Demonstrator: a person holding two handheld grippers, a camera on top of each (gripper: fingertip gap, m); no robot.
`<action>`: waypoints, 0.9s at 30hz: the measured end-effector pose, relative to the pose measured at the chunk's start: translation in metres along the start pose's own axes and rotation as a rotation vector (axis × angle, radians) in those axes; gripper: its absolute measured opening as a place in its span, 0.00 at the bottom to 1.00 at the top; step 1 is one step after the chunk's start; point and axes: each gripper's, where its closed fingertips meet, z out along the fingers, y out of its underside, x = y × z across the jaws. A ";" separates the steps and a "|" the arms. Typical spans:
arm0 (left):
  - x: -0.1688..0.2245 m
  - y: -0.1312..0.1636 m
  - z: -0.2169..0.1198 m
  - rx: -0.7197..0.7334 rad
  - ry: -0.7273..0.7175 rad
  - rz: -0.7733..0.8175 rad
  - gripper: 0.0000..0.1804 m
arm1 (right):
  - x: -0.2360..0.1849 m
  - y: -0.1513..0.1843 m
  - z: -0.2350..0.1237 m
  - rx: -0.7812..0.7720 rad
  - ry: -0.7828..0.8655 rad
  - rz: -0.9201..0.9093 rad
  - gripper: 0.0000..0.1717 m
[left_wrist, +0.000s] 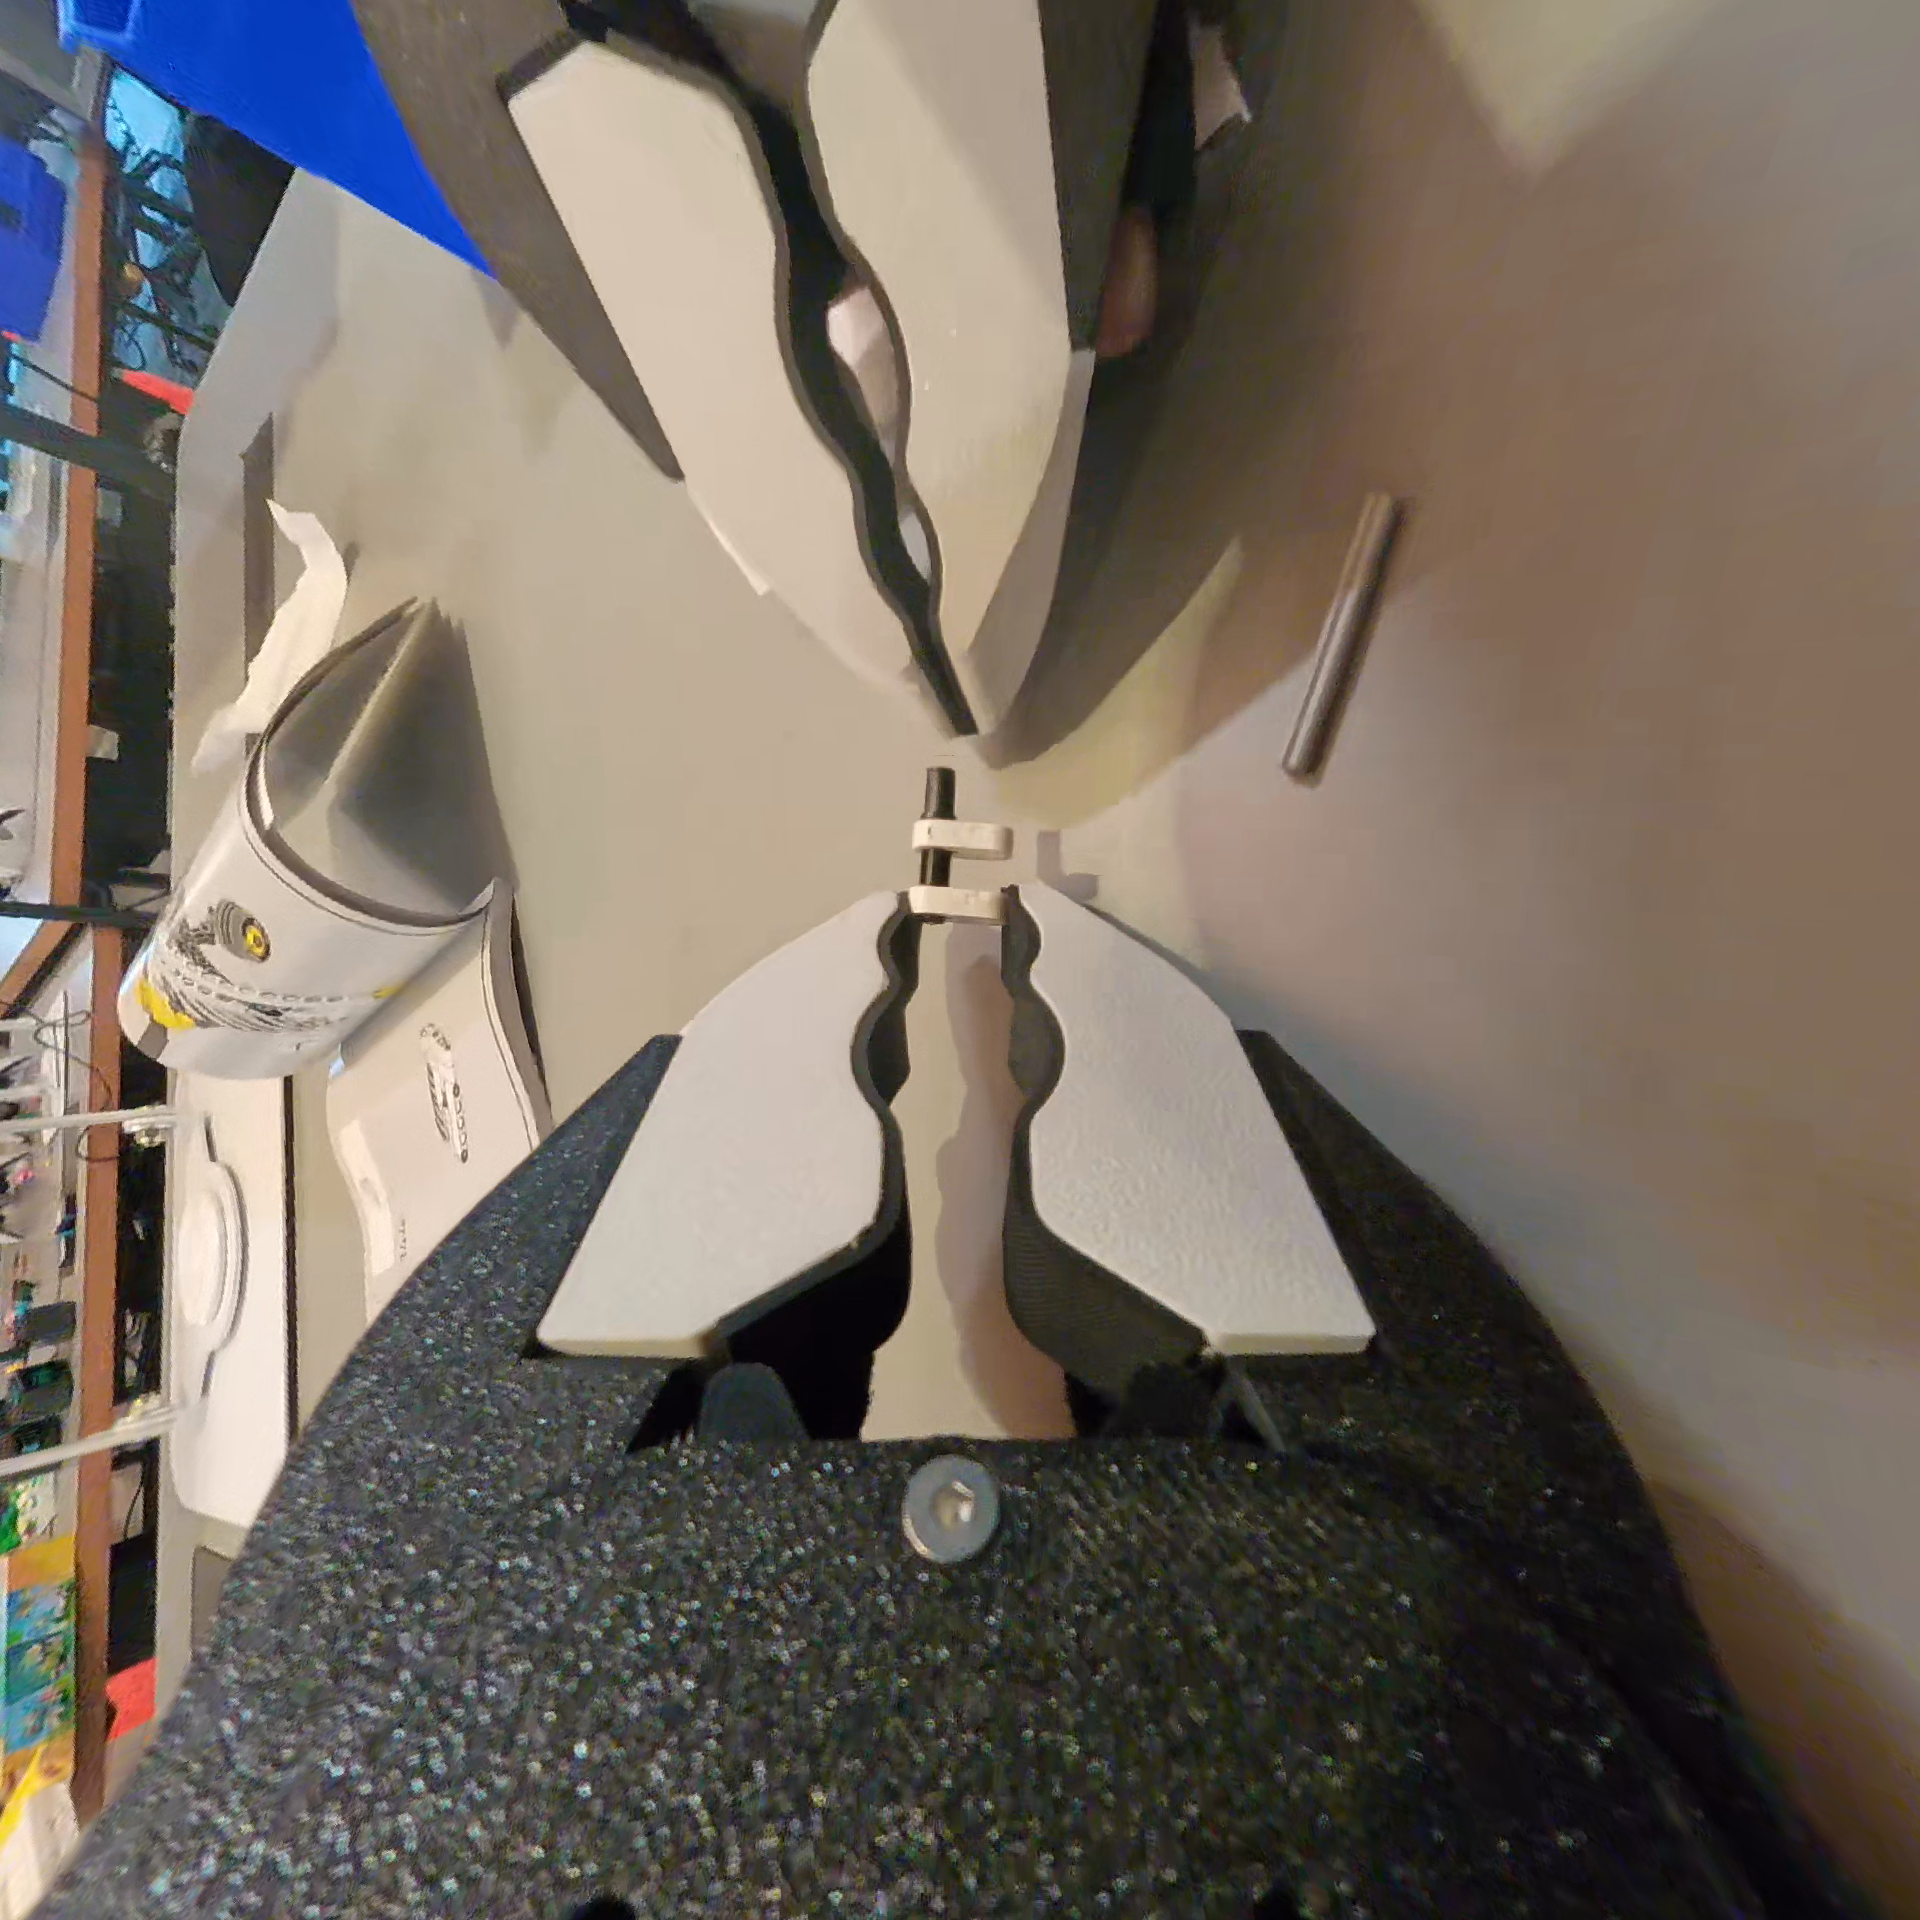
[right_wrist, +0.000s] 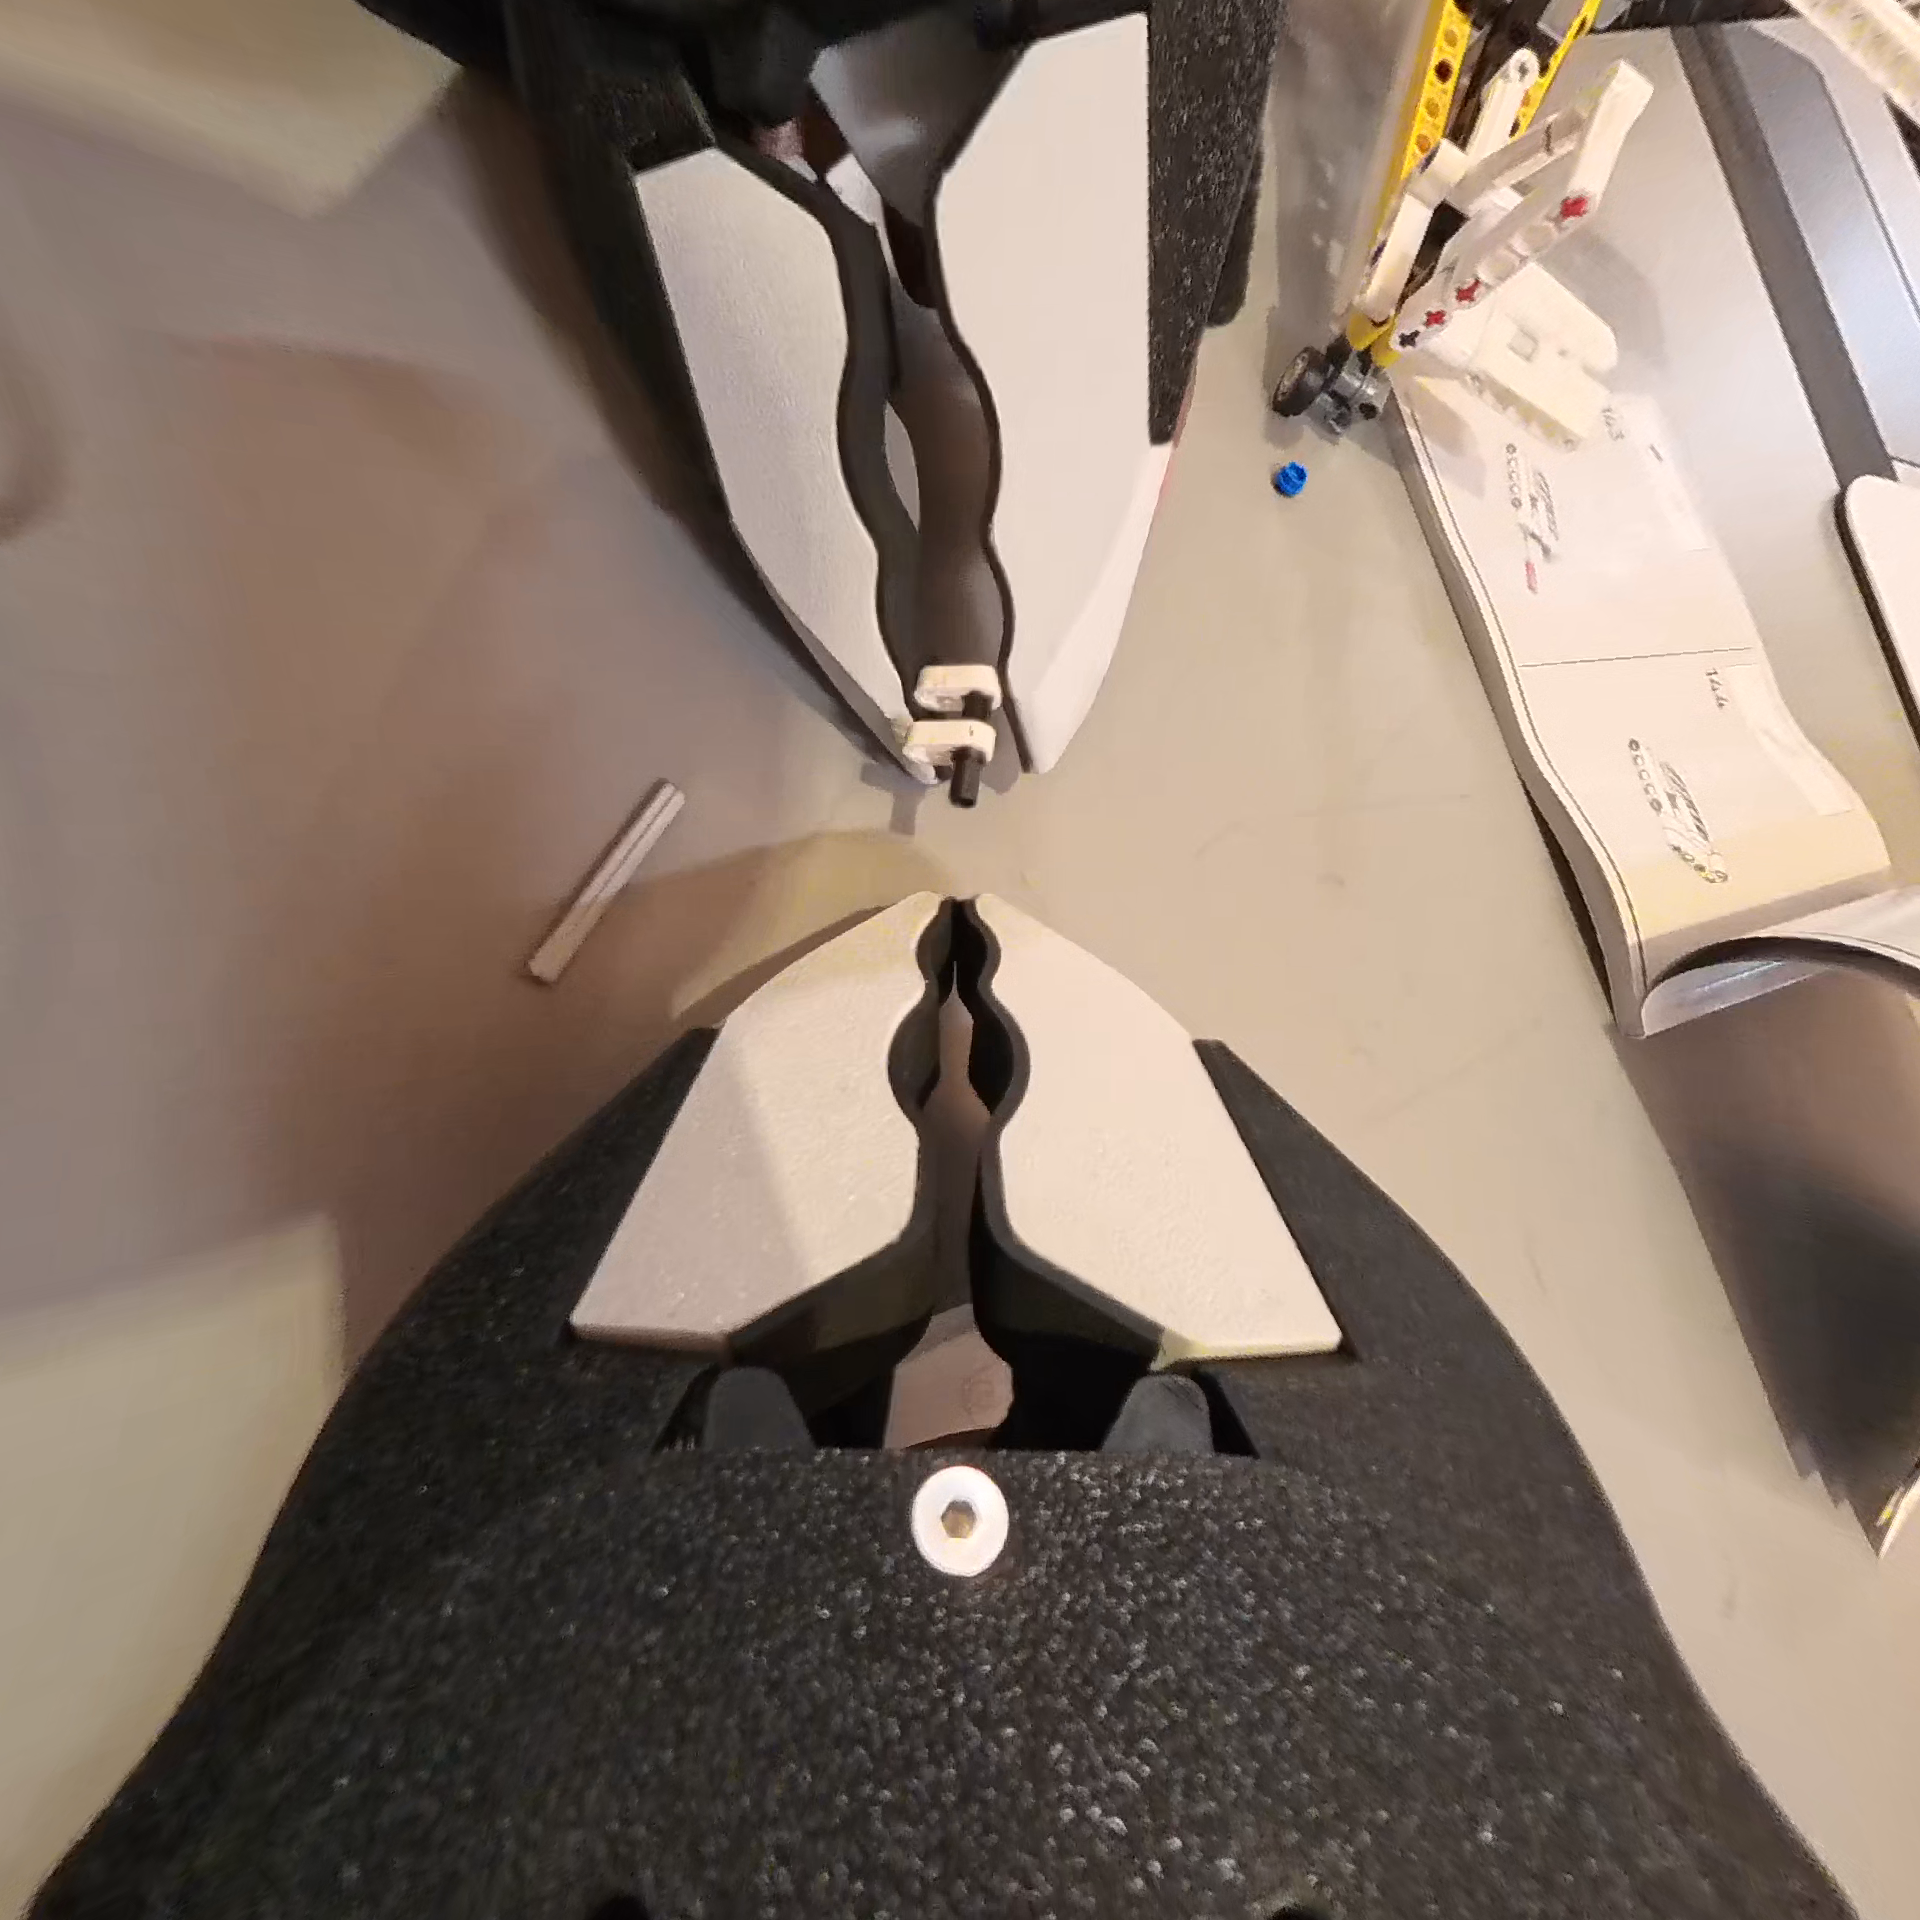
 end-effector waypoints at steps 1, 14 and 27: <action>-0.001 0.002 0.000 -0.014 -0.005 -0.004 0.09 | 0.000 0.000 0.000 0.001 0.006 -0.010 0.00; -0.004 0.001 0.002 -0.116 -0.044 0.053 0.09 | 0.007 -0.007 0.010 -0.076 0.156 -0.133 0.02; -0.006 0.003 0.001 -0.166 -0.073 0.071 0.09 | 0.014 -0.005 0.012 -0.114 0.198 -0.109 0.04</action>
